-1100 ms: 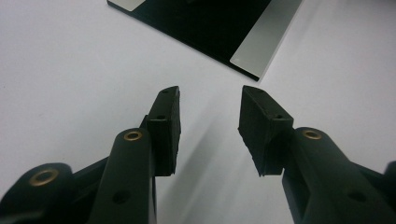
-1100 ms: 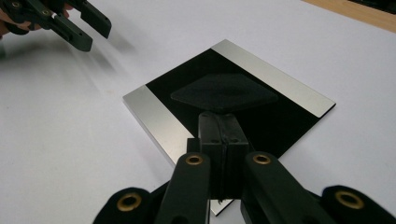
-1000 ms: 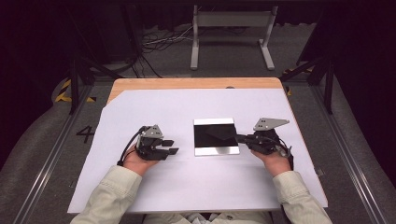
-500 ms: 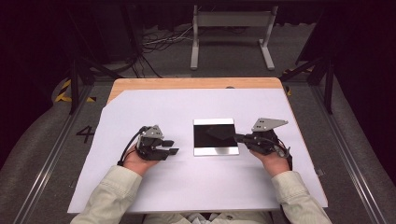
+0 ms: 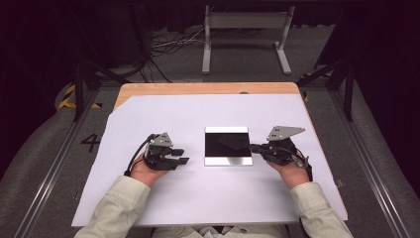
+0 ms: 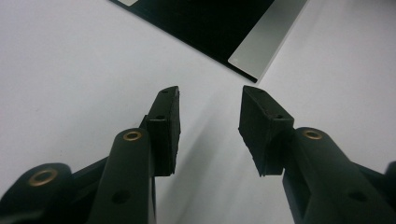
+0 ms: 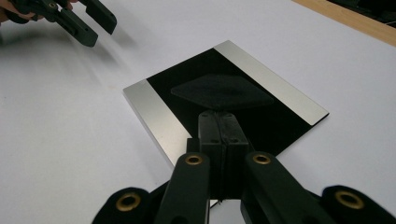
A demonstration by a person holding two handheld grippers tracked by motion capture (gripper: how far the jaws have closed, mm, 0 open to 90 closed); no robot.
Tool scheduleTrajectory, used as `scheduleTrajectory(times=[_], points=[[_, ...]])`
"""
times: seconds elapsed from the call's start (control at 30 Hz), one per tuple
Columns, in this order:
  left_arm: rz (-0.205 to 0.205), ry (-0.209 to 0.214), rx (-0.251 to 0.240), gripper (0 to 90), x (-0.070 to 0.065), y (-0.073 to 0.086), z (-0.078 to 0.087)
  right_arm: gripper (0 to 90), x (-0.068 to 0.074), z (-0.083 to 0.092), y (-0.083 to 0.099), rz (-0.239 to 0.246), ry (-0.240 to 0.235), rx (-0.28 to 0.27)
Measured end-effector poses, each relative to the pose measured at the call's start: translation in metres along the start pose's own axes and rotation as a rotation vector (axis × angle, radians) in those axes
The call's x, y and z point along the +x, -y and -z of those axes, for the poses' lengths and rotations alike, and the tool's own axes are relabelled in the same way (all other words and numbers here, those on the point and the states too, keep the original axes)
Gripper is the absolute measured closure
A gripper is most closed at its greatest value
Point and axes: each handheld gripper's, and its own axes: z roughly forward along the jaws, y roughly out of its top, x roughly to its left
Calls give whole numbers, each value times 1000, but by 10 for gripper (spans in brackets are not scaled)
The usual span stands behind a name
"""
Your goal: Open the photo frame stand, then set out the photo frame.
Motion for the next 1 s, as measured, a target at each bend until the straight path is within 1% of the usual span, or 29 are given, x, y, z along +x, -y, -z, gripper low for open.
scheduleTrajectory(times=[0.07, 0.17, 0.3, 0.47, 0.5, 0.57, 0.67, 0.73, 0.83, 0.9, 0.97, 1.0], points=[[2, 2, 1, 585, 0, 0, 0, 900, -1, 3, 0, -10, -11, 5], [2, 1, 0, 585, 0, 0, 0, 900, -2, 8, 0, -29, -25, -9], [-1, 1, 1, 584, 0, 0, 0, 900, -3, 12, -3, -29, -23, -18], [1, 1, 1, 584, 0, 0, 0, 890, -6, 16, -4, -47, -14, -34], [4, 3, 2, 583, 0, 0, -1, 868, -7, 16, -4, -56, -12, -41], [6, 4, 6, 583, -1, 0, -1, 855, -11, 16, -4, -94, -10, -51], [3, 0, 6, 583, -1, 0, -1, 830, -17, 16, -4, -136, -5, -64], [5, 2, 5, 583, -1, 0, -1, 812, -20, 16, -5, -155, -2, -74], [5, 0, 7, 583, 0, 0, -1, 774, -23, 16, -6, -179, 0, -75], [7, -1, 5, 583, 0, 0, 0, 756, -25, 16, -7, -200, -6, -79], [8, -3, 0, 582, 0, 0, 1, 734, -27, 15, -9, -210, -7, -80], [1, -6, 0, 582, 1, 0, 2, 723, -29, 14, -10, -213, -6, -73]])
